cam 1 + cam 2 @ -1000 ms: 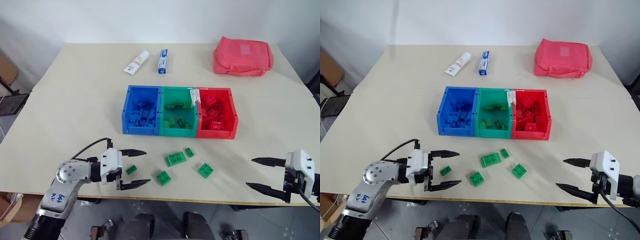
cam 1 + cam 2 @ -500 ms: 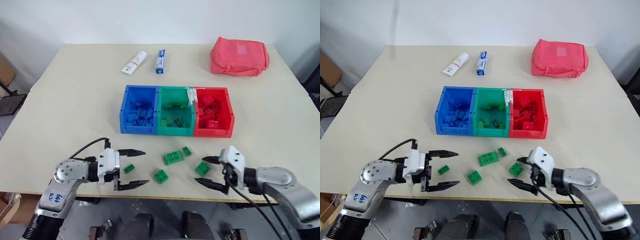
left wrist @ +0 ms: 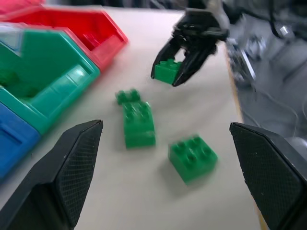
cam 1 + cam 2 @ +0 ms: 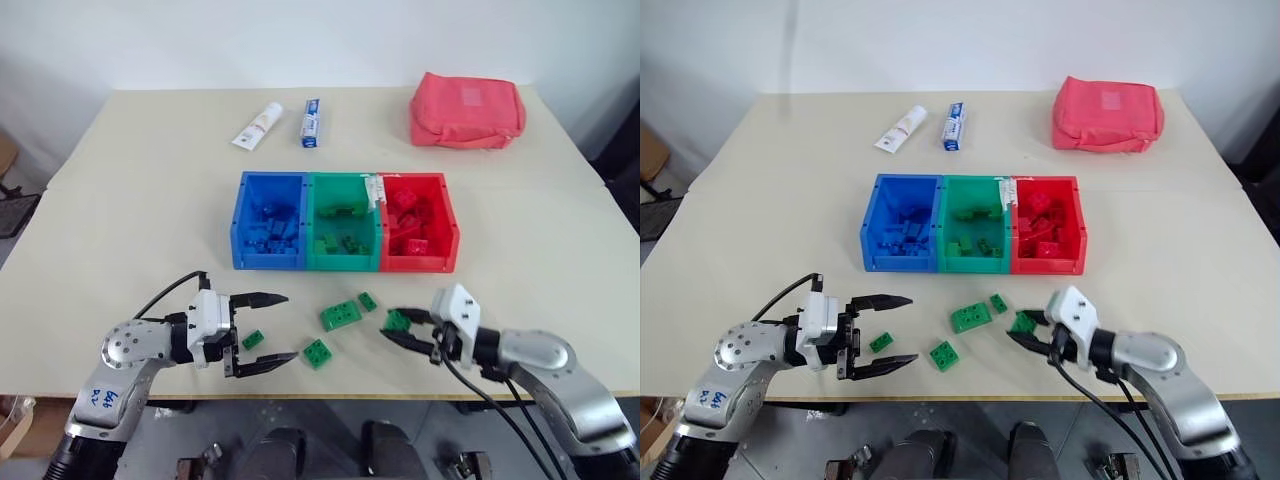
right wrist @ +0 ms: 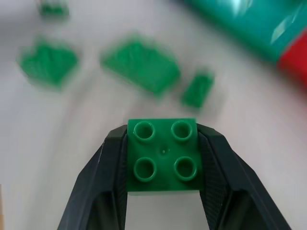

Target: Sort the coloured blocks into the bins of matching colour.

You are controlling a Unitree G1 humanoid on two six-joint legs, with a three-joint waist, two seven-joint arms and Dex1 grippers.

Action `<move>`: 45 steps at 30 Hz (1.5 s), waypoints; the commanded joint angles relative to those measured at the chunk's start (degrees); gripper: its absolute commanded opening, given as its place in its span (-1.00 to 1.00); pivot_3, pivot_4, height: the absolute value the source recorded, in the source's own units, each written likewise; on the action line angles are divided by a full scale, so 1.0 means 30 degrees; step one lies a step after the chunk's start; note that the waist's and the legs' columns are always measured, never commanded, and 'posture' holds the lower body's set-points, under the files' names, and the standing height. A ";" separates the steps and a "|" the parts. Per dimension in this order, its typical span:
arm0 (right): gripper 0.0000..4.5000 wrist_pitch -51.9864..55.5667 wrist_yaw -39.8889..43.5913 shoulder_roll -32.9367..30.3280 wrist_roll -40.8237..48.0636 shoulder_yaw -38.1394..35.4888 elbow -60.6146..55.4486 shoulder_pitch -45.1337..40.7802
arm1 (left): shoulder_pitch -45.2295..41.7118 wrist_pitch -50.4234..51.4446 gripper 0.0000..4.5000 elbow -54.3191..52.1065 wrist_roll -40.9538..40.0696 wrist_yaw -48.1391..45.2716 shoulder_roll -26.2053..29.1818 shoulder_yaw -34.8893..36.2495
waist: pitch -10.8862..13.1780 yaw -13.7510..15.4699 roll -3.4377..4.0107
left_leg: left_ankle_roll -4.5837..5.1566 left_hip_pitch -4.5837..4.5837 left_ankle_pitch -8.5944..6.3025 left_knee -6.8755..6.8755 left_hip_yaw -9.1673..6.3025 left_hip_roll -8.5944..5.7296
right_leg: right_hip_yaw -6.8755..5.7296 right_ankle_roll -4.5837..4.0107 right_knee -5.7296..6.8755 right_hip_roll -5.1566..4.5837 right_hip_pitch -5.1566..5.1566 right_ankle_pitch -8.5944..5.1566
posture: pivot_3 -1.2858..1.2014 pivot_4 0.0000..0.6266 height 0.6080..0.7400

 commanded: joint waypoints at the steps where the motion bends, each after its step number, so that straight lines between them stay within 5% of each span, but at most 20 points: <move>1: -0.33 0.1650 -0.2169 0.1413 -0.0102 0.0202 0.0123 -0.3842 | 0.0540 -0.0345 1.00 -0.0203 -0.0230 0.1407 -0.0325 0.1524 | 0.0002 -0.0123 -0.0001 | -0.0019 -0.0001 0.0011 -0.0001 0.0000 0.0013 | 0.0000 -0.0010 0.0006 0.0002 -0.0009 0.0007 | 0.03 -0.52 1.00; 9: -0.33 0.3402 -0.5074 0.3528 -0.3312 0.1928 0.5080 -1.0521 | 0.1276 -0.0449 1.00 -0.0145 0.0137 0.2119 0.0009 0.2633 | 0.0000 0.0018 -0.0004 | -0.0136 -0.0096 0.0049 -0.0049 -0.0018 0.0112 | 0.0002 -0.0158 0.0126 0.0023 -0.0217 0.0015 | 0.03 -0.52 1.00; 18: 0.99 0.1687 -0.3080 0.3459 -0.2653 0.1090 0.5604 -1.0463 | 0.0985 -0.0326 1.00 0.0075 -0.0115 0.2057 0.0512 0.3343 | 0.0001 -0.0118 -0.0002 | -0.0119 -0.0120 0.0038 -0.0058 0.0019 0.0116 | 0.0016 -0.0158 0.0112 0.0045 -0.0254 0.0015 | 0.03 -0.52 1.00; 23: 0.99 0.1656 -0.0476 0.2182 0.0245 -0.1122 0.3367 -0.8137 | 0.0495 -0.0624 1.00 0.0868 -0.0012 0.1233 0.1018 0.3208 | 0.0001 -0.0033 -0.0002 | -0.0117 -0.0120 0.0038 -0.0039 0.0021 0.0110 | 0.0016 -0.0157 0.0112 0.0052 -0.0238 0.0015 | 0.03 -0.52 1.00; 26: 0.99 -0.0710 0.3314 -0.0980 0.0753 -0.3161 0.2551 -0.4294 | -0.0346 -0.1358 1.00 0.1938 0.0415 -0.0018 0.1444 0.2579 | 0.0001 0.0258 -0.0003 | -0.0113 -0.0121 0.0036 -0.0036 0.0012 0.0109 | -0.0003 -0.0155 0.0095 0.0054 -0.0218 0.0016 | 0.03 -0.52 1.00; 32: 0.99 -0.2953 0.6335 -0.4714 0.0207 -0.4513 0.3164 0.0359 | -0.1745 -0.1327 1.00 0.2666 0.0122 -0.1490 0.1305 0.1322 | 0.0004 0.0291 -0.0005 | -0.0071 -0.0106 0.0019 -0.0019 0.0128 0.0124 | 0.0044 -0.0119 0.0065 0.0085 -0.0210 0.0035 | 0.03 -0.52 1.00; 38: 0.99 -0.3524 0.5729 -0.4271 -0.0210 -0.3792 0.3594 0.0375 | -0.2486 -0.2038 1.00 0.3552 0.0638 -0.2285 0.1383 0.0814 | 0.0007 -0.0075 -0.0009 | -0.0097 -0.0017 0.0029 -0.0020 0.0254 0.0185 | 0.0042 -0.0125 0.0129 0.0040 -0.0209 0.0046 | 0.03 -0.52 1.00; 45: 0.99 -0.0942 0.4510 -0.2174 -0.1041 0.0354 0.3315 -0.2807 | -0.2325 -0.2321 1.00 0.3476 0.0744 -0.2056 0.1394 0.0962 | 0.0010 -0.0100 -0.0014 | -0.0095 -0.0026 0.0026 -0.0024 0.0247 0.0181 | 0.0043 -0.0132 0.0127 0.0011 -0.0229 0.0050 | 0.03 -0.52 1.00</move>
